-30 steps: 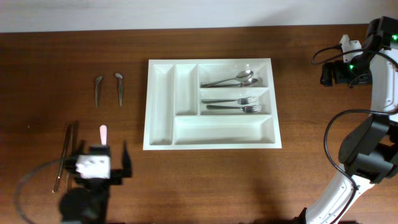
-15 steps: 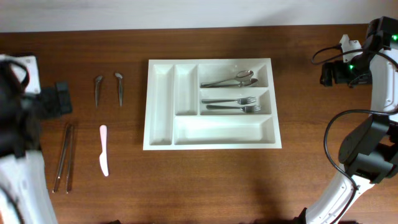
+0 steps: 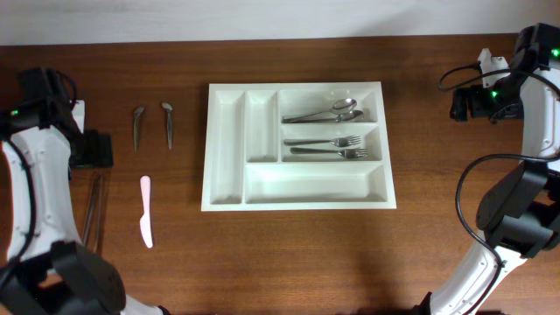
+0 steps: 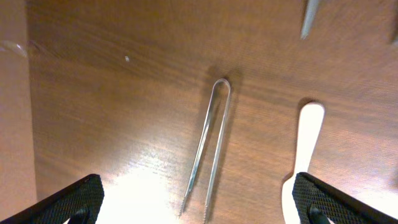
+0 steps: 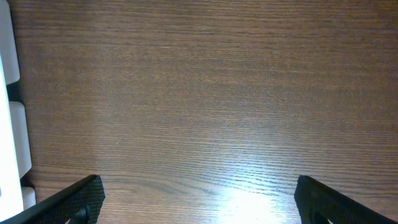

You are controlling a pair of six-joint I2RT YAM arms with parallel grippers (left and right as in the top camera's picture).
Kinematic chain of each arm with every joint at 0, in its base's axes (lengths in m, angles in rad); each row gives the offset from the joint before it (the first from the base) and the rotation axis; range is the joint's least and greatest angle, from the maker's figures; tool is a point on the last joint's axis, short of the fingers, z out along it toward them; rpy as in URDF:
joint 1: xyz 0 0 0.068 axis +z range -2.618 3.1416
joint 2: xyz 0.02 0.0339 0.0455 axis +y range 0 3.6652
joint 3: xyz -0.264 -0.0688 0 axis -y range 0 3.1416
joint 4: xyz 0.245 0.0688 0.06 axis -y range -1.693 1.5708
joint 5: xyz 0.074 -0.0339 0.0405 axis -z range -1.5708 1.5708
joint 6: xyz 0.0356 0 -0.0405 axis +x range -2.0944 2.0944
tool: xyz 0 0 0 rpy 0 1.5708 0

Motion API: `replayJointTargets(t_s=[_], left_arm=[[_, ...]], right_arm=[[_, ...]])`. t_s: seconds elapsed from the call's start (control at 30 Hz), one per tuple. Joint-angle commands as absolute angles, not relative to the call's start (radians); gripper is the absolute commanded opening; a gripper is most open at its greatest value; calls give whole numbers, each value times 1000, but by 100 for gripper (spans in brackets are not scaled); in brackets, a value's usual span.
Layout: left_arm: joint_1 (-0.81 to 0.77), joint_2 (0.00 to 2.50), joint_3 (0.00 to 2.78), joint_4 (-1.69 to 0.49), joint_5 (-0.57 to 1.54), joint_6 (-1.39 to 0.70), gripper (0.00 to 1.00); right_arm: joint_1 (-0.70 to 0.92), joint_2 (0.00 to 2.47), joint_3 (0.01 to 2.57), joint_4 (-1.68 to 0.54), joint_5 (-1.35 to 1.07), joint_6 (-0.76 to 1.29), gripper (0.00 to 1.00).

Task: Pack container
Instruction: 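Lower the left gripper and close it on the silver tongs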

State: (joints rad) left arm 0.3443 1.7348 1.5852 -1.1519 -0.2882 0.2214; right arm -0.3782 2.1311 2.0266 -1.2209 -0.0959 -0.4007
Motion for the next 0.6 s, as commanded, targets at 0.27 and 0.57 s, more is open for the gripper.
replayJointTargets(t_s=[0.27, 0.57], left_arm=[[376, 1884, 1591, -1162, -235, 242, 99], [477, 1956, 1590, -1165, -102, 305, 99]], right_arm=[[-379, 2138, 2023, -1218, -105, -411, 99], [-379, 2138, 2023, -1218, -105, -411, 99]])
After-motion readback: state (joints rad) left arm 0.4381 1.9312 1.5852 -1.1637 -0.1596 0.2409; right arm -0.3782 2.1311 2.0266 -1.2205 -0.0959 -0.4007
